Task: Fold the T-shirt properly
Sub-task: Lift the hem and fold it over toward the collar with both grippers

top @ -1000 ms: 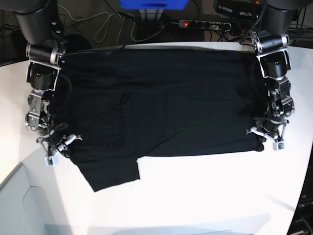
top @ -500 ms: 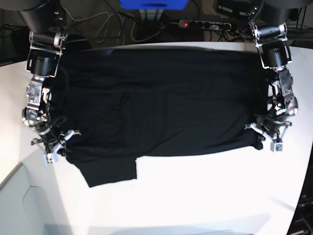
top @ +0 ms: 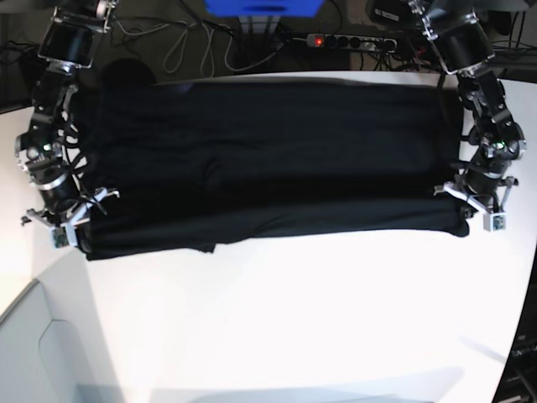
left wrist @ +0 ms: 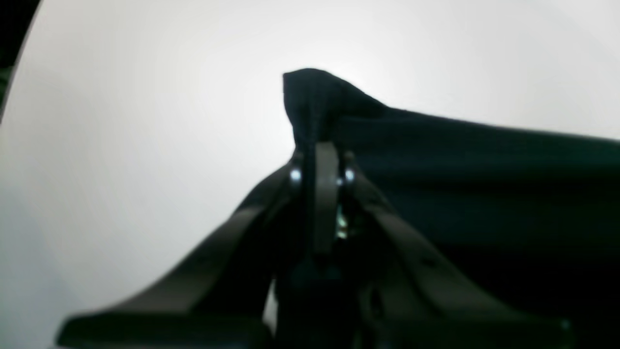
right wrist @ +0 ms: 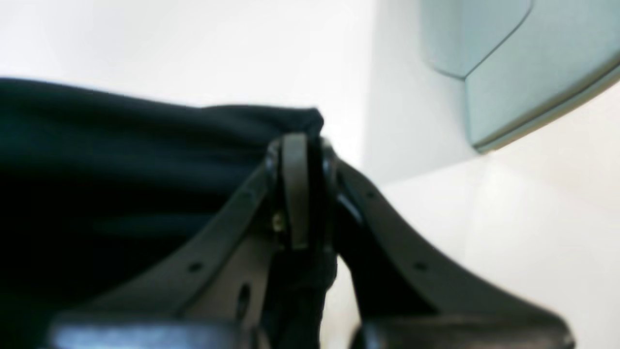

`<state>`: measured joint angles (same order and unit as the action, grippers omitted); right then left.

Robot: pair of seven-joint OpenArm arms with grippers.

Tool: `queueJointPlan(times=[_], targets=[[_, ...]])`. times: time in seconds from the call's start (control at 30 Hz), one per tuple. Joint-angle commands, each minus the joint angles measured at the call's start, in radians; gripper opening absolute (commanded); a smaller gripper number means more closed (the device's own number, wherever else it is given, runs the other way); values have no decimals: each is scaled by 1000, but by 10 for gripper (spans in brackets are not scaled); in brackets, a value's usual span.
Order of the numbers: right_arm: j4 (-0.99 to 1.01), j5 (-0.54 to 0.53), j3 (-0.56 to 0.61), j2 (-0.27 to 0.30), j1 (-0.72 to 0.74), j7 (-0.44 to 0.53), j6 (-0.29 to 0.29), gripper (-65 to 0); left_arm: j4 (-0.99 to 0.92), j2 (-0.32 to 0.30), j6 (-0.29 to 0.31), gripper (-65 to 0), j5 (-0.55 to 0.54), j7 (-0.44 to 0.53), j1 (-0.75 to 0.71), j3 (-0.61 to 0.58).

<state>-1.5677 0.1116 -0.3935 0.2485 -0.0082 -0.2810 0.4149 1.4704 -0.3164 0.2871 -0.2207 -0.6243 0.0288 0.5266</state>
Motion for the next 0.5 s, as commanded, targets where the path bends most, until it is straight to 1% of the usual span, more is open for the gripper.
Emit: queueJointPlan(times=[0.0, 0.07, 0.13, 0.2, 0.33, 0.47], targets=[[-32, -3, -17, 16, -5, 21, -1, -648, 46, -13, -2, -650, -7, 22, -8, 7], [-43, -3, -18, 13, -32, 24, 23, -648, 98, 3, -2, -650, -7, 22, -48, 7], [-44, -3, -20, 13, -54, 25, 31, -648, 138, 16, -2, -650, -7, 22, -73, 8], [-44, -3, -20, 13, -75, 27, 34, -648, 175, 32, -2, -650, -7, 22, -99, 28], [-43, 1, -20, 13, -114, 21, 34, -648, 229, 84, -2, -650, -9, 21, -125, 103], [-1, 3, -18, 16, -126, 19, 34, -648, 226, 93, -2, -650, -9, 21, -171, 120]])
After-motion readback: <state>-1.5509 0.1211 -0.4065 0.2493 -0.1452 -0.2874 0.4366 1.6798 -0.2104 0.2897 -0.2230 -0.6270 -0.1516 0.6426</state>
